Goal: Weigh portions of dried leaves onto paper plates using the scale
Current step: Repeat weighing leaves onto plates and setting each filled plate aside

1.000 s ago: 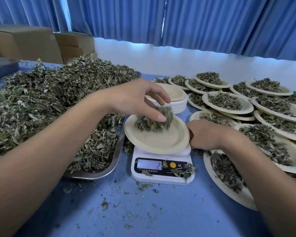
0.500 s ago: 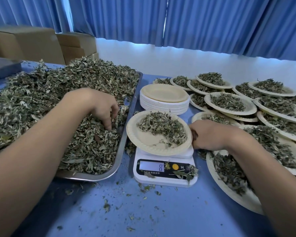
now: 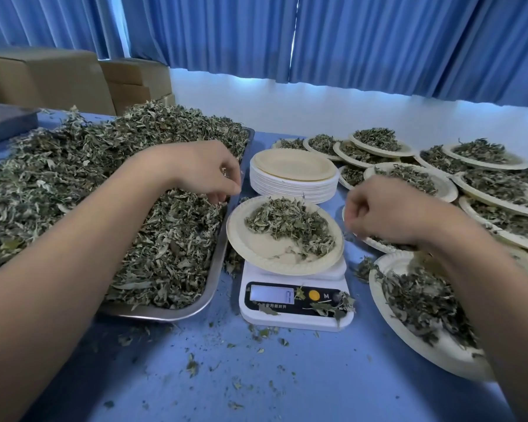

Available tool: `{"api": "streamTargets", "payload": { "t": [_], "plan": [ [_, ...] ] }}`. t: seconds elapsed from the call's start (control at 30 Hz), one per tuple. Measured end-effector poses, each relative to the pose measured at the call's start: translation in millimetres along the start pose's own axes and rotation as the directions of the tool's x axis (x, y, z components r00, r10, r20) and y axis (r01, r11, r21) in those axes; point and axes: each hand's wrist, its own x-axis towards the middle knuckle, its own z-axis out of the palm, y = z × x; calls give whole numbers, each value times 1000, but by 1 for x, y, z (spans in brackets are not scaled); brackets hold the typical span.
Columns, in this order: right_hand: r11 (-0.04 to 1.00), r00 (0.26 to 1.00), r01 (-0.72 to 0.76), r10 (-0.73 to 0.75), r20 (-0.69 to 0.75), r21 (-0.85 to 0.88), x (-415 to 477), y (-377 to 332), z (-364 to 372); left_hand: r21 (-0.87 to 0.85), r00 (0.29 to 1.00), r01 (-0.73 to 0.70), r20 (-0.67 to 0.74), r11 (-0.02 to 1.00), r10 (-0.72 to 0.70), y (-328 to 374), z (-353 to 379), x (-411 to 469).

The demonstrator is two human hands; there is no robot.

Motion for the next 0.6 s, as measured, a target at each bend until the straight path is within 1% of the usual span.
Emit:
{"api": "streamTargets", "payload": {
  "t": [0.07, 0.1, 0.13, 0.2, 0.3, 0.37, 0.43, 0.47, 0.5, 0.53, 0.6],
  "plan": [
    [994, 988, 91, -83, -133, 56, -1, -14, -11, 6, 998, -9, 58, 1000, 8, 6, 2, -1],
    [986, 979, 139, -124, -160, 89, -1, -23, -14, 19, 997, -4, 75, 1000, 3, 7, 3, -1],
    [978, 974, 176, -156, -164, 113, -2, -33, -17, 23, 996, 3, 85, 1000, -5, 8, 4, -1],
    [970, 973, 210, -194, -128, 120, 0, -51, -19, 5, 995, 17, 93, 1000, -17, 8, 5, 0],
    [975, 976, 214, -211, -56, 55, 5, -69, -17, -22, 997, 10, 81, 1000, -8, 7, 7, 0],
    [978, 978, 205, -203, -42, 42, 8, -72, -15, -66, 999, -33, 18, 997, 35, 9, 8, -1],
    [983, 984, 174, -172, -45, 51, 10, -70, -15, -85, 983, -150, -117, 985, 140, 16, 9, -2],
    [986, 987, 157, -155, -50, 46, 11, -67, -18, -89, 966, -218, -161, 972, 202, 23, 9, -4],
    [990, 989, 141, -139, -57, 30, 12, -62, -21, -101, 952, -271, -173, 957, 252, 29, 10, -5],
    [992, 990, 123, -122, -64, 11, 13, -57, -25, -107, 946, -294, -175, 950, 274, 35, 10, -6],
    [997, 995, 77, -78, -62, -12, 14, -44, -33, -37, 946, -253, -218, 967, 240, 41, 11, -6]
  ]
}}
